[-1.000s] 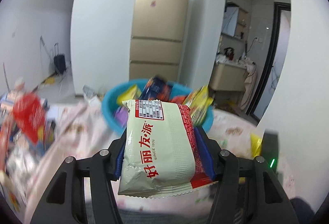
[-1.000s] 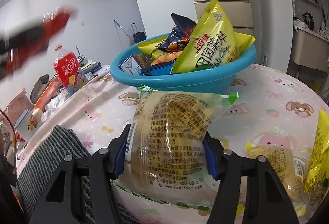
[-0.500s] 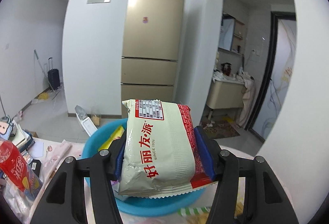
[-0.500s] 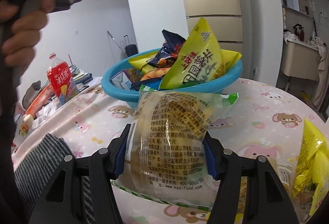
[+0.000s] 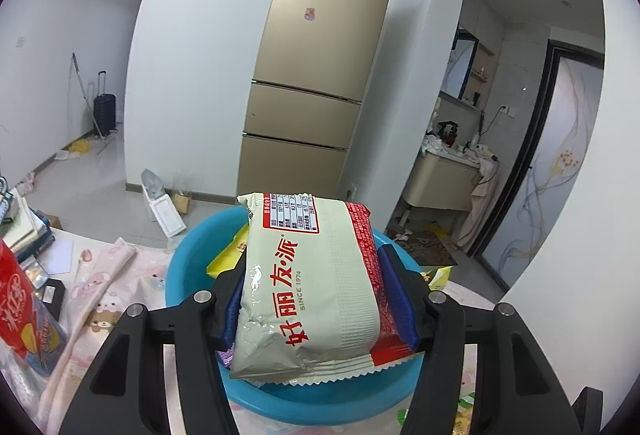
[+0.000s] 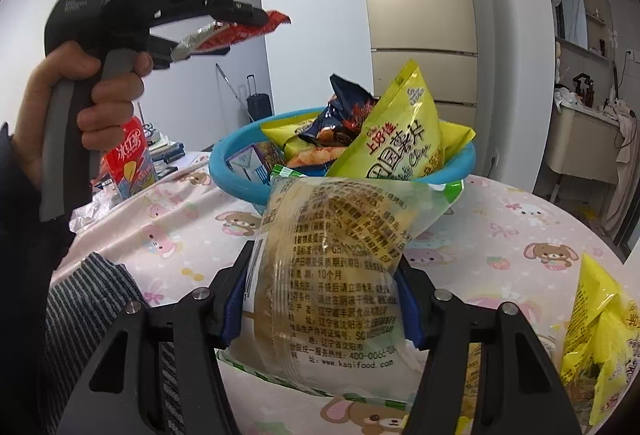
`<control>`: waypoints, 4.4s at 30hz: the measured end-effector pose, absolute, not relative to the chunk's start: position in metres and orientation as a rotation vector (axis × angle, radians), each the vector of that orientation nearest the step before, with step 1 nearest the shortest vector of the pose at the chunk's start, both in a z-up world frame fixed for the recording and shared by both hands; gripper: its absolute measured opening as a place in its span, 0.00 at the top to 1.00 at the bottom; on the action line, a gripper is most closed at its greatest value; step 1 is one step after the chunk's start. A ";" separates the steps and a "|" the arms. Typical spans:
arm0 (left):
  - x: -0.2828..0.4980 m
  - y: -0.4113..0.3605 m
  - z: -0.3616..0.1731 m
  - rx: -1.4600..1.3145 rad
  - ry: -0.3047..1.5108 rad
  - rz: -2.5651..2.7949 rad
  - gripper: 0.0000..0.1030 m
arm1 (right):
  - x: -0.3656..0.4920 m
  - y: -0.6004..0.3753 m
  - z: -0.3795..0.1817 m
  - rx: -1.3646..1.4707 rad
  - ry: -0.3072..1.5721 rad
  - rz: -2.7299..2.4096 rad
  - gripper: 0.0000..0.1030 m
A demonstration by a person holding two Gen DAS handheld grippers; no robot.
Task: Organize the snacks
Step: 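Lift and carry both held bags over the light-blue basin with both tools, then open both tools to drop the bread and cracker bags into the basin, then move both tools back toward the remaining bags on the table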
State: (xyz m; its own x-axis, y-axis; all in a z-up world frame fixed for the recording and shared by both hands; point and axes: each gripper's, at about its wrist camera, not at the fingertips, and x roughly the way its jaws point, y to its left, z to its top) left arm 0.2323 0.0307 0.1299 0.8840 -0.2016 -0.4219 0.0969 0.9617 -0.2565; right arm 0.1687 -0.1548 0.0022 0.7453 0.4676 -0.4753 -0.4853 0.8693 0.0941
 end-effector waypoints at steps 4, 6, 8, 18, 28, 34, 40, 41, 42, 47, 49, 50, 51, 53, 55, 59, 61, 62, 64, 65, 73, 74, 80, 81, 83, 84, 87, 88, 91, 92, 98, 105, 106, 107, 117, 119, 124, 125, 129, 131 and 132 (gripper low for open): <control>0.232 0.023 0.127 -0.189 0.458 -0.154 0.41 | 0.163 -0.159 0.019 -0.038 0.455 0.512 0.42; 0.232 0.020 0.125 -0.167 0.457 -0.149 0.41 | 0.162 -0.159 0.032 -0.052 0.424 0.499 0.42; 0.233 0.019 0.124 -0.170 0.457 -0.153 0.41 | 0.162 -0.159 0.047 -0.084 0.387 0.479 0.42; 0.238 0.036 0.120 -0.195 0.472 -0.131 0.41 | 0.203 -0.153 0.117 -0.058 0.278 0.454 0.42; 0.239 0.046 0.115 -0.225 0.475 -0.106 0.41 | 0.247 -0.131 0.149 -0.016 0.228 0.443 0.42; 0.244 0.041 0.110 -0.211 0.491 -0.109 0.41 | 0.270 -0.123 0.136 -0.019 0.273 0.444 0.42; 0.256 0.030 0.098 -0.177 0.532 -0.104 0.41 | 0.290 -0.130 0.107 0.012 0.362 0.468 0.42; 0.258 0.027 0.095 -0.167 0.541 -0.104 0.41 | 0.293 -0.132 0.104 0.015 0.372 0.468 0.42; 0.259 0.026 0.093 -0.164 0.545 -0.104 0.41 | 0.296 -0.133 0.101 0.015 0.381 0.466 0.42; 0.266 0.013 0.081 -0.133 0.578 -0.113 0.41 | 0.300 -0.137 0.096 0.042 0.406 0.469 0.42; 0.270 0.009 0.075 -0.116 0.597 -0.109 0.41 | 0.301 -0.135 0.094 0.040 0.414 0.469 0.42; 0.272 0.008 0.071 -0.109 0.609 -0.103 0.41 | 0.301 -0.134 0.094 0.037 0.417 0.469 0.42; 0.273 0.007 0.070 -0.106 0.617 -0.102 0.41 | 0.301 -0.133 0.093 0.035 0.418 0.471 0.42; 0.278 0.007 0.063 -0.112 0.643 -0.105 0.41 | 0.302 -0.130 0.092 0.028 0.425 0.476 0.42; 0.282 0.009 0.056 -0.132 0.667 -0.115 0.41 | 0.301 -0.127 0.090 0.018 0.426 0.477 0.42; 0.291 0.011 0.043 -0.152 0.719 -0.122 0.41 | 0.304 -0.122 0.086 0.002 0.440 0.474 0.42; 0.293 0.011 0.040 -0.153 0.732 -0.117 0.40 | 0.308 -0.121 0.084 0.001 0.452 0.477 0.42; 0.295 0.009 0.038 -0.154 0.738 -0.116 0.40 | 0.308 -0.121 0.083 0.000 0.456 0.476 0.42; 0.296 0.008 0.036 -0.158 0.744 -0.113 0.40 | 0.308 -0.119 0.082 -0.006 0.459 0.473 0.42; 0.296 0.008 0.035 -0.159 0.747 -0.114 0.40 | 0.308 -0.119 0.081 -0.006 0.459 0.474 0.42; 0.299 0.013 0.036 -0.182 0.739 -0.104 0.40 | 0.304 -0.120 0.085 -0.002 0.435 0.474 0.42; 0.300 0.015 0.037 -0.191 0.736 -0.097 0.36 | 0.305 -0.119 0.085 -0.002 0.437 0.472 0.42; 0.292 0.024 0.049 -0.222 0.645 -0.074 0.00 | 0.303 -0.119 0.086 0.007 0.437 0.474 0.31; 0.291 0.025 0.051 -0.233 0.638 -0.083 0.00 | 0.302 -0.121 0.086 0.013 0.433 0.476 0.23; 0.289 0.026 0.055 -0.244 0.616 -0.095 0.00 | 0.300 -0.122 0.089 0.022 0.424 0.478 0.17; 0.288 0.025 0.058 -0.241 0.612 -0.093 0.00 | 0.298 -0.123 0.089 0.024 0.421 0.477 0.14; 0.283 0.020 0.065 -0.209 0.595 -0.080 0.00 | 0.295 -0.127 0.093 0.032 0.410 0.474 0.08; 0.281 0.019 0.068 -0.202 0.587 -0.080 0.00 | 0.295 -0.129 0.095 0.036 0.408 0.475 0.07; 0.274 0.018 0.077 -0.194 0.562 -0.085 0.00 | 0.294 -0.132 0.100 0.042 0.400 0.476 0.06; 0.271 0.017 0.082 -0.190 0.549 -0.086 0.00 | 0.293 -0.133 0.102 0.043 0.397 0.475 0.04; 0.254 0.014 0.105 -0.170 0.491 -0.089 0.00 | 0.283 -0.137 0.118 0.038 0.359 0.474 0.00; 0.228 0.009 0.136 -0.162 0.418 -0.106 0.00 | 0.259 -0.143 0.145 0.045 0.295 0.503 0.00; 0.224 0.008 0.141 -0.160 0.406 -0.110 0.00 | 0.254 -0.144 0.150 0.040 0.279 0.504 0.00; 0.218 0.007 0.147 -0.157 0.389 -0.113 0.00 | 0.248 -0.144 0.155 0.035 0.262 0.502 0.00; 0.173 -0.006 0.191 -0.108 0.290 -0.107 0.00 | 0.202 -0.150 0.190 0.015 0.161 0.500 0.00; 0.165 -0.008 0.197 -0.105 0.267 -0.114 0.00 | 0.196 -0.153 0.194 0.024 0.152 0.497 0.00; 0.159 -0.016 0.201 -0.103 0.260 -0.150 0.00 | 0.189 -0.166 0.194 0.024 0.122 0.480 0.00; 0.159 -0.018 0.201 -0.105 0.262 -0.158 0.00 | 0.189 -0.169 0.193 0.017 0.130 0.470 0.00; 0.154 -0.027 0.202 -0.113 0.258 -0.221 0.00 | 0.182 -0.186 0.191 -0.017 0.148 0.417 0.00; 0.152 -0.035 0.203 -0.110 0.265 -0.264 0.00 | 0.176 -0.195 0.188 -0.032 0.152 0.393 0.00; 0.152 -0.038 0.202 -0.107 0.269 -0.272 0.00 | 0.173 -0.201 0.187 -0.035 0.156 0.381 0.00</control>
State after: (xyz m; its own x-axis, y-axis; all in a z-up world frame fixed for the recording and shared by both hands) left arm 0.1523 -0.0385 0.2024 0.9277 -0.2793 -0.2477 0.2509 0.9578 -0.1400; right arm 0.1732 -0.2008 0.1871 0.9164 0.3677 -0.1583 -0.3731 0.9278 -0.0050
